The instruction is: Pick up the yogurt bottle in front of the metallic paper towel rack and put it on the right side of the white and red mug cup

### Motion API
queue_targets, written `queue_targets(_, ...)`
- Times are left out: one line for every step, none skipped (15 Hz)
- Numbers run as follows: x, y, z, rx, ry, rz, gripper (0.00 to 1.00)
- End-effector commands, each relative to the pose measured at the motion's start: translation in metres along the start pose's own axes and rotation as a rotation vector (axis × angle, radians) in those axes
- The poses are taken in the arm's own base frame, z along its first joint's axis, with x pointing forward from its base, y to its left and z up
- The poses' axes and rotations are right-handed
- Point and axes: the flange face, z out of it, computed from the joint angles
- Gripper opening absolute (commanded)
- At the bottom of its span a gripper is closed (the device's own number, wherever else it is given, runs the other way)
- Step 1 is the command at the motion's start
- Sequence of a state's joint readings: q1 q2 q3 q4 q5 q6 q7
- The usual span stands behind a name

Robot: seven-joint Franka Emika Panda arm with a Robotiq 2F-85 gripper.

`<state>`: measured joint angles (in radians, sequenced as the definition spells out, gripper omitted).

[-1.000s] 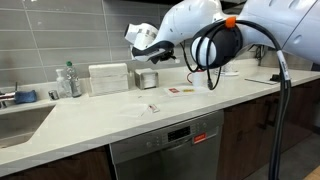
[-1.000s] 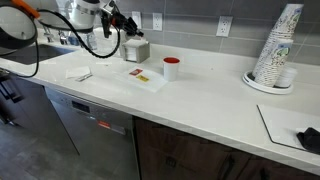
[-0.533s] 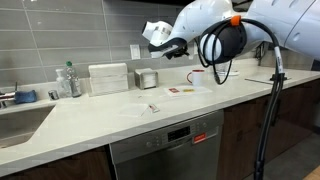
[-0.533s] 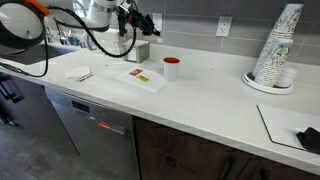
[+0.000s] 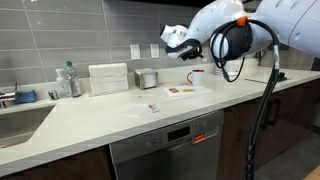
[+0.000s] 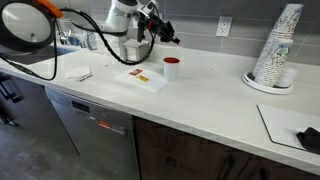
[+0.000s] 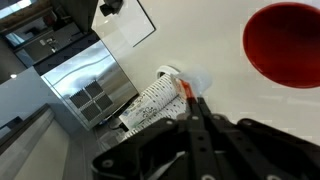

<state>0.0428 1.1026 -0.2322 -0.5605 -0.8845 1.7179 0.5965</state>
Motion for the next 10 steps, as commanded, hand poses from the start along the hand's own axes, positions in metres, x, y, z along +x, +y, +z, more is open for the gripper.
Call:
queue_targets(-0.001,0.006,0.043,0.070,-0.015,-0.002,0.00)
queue_targets(-0.002,0.006,0.055,0.076,-0.005,-0.003,0.00)
queue_targets(-0.002,0.005,0.067,0.097,0.009,0.001,0.00)
queue_targets(-0.003,0.006,0.075,0.119,0.032,0.001,0.00)
queue_targets(-0.005,0.006,0.082,0.138,0.052,-0.008,0.00)
queue_targets(-0.009,0.006,0.088,0.166,0.064,-0.014,0.00)
queue_targets(-0.011,0.007,0.092,0.184,0.083,-0.023,0.00)
queue_targets(-0.014,0.008,0.096,0.198,0.096,-0.027,0.00)
queue_targets(-0.017,0.010,0.099,0.199,0.101,-0.035,0.00)
queue_targets(-0.021,0.012,0.101,0.202,0.103,-0.037,0.00)
